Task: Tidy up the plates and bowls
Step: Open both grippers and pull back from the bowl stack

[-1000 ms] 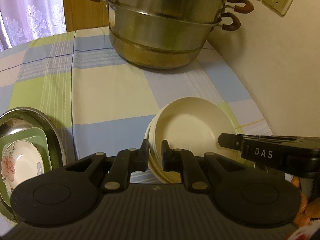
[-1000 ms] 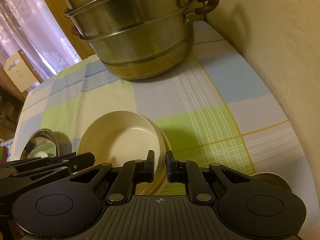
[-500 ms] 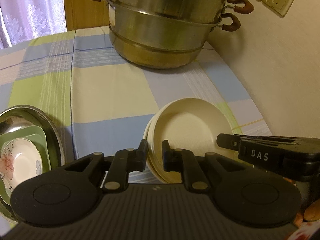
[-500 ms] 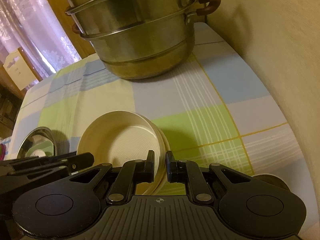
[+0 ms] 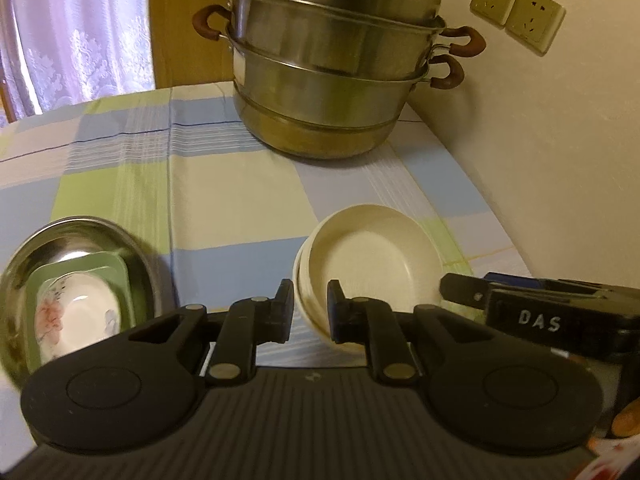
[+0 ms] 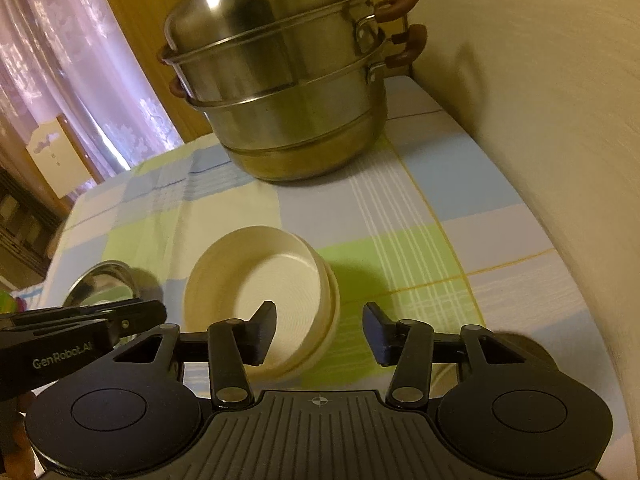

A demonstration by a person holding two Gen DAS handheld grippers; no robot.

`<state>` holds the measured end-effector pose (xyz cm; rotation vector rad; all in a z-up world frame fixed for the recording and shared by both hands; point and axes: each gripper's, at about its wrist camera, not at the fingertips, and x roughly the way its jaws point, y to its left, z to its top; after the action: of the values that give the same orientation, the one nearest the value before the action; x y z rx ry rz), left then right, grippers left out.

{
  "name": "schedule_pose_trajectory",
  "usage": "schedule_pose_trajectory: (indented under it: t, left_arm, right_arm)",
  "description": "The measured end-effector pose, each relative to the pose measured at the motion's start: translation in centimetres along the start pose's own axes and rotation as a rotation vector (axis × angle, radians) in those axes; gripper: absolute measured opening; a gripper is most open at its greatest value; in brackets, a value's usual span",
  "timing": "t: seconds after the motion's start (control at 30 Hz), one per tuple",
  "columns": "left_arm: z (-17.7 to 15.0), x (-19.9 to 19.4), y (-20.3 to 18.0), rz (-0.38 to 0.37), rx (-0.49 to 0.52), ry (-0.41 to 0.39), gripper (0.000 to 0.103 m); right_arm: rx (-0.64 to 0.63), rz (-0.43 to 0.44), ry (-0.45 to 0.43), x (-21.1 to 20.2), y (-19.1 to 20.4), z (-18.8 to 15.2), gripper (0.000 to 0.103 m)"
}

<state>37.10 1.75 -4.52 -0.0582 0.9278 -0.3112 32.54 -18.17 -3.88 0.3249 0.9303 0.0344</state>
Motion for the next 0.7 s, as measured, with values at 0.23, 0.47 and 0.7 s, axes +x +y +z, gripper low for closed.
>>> schedule_pose_trajectory:
  t: [0.23, 0.47, 0.7]
  left_arm:
    - [-3.0, -3.5, 0.0, 0.031, -0.003, 0.006, 0.015]
    - [-6.5, -6.7, -0.5, 0.045, -0.023, 0.018, 0.015]
    - [-10.1, -9.6, -1.6, 0.055, -0.042, 0.020, 0.015]
  right_arm:
    - [0.013, 0.028, 0.001, -3.5, -0.6, -2.3, 0.057]
    - [0.006, 0.057, 0.014, -6.7, -1.0, -5.7, 0.058]
    - [-0.001, 0.078, 0.028, -9.2, -1.4, -8.9, 0.059]
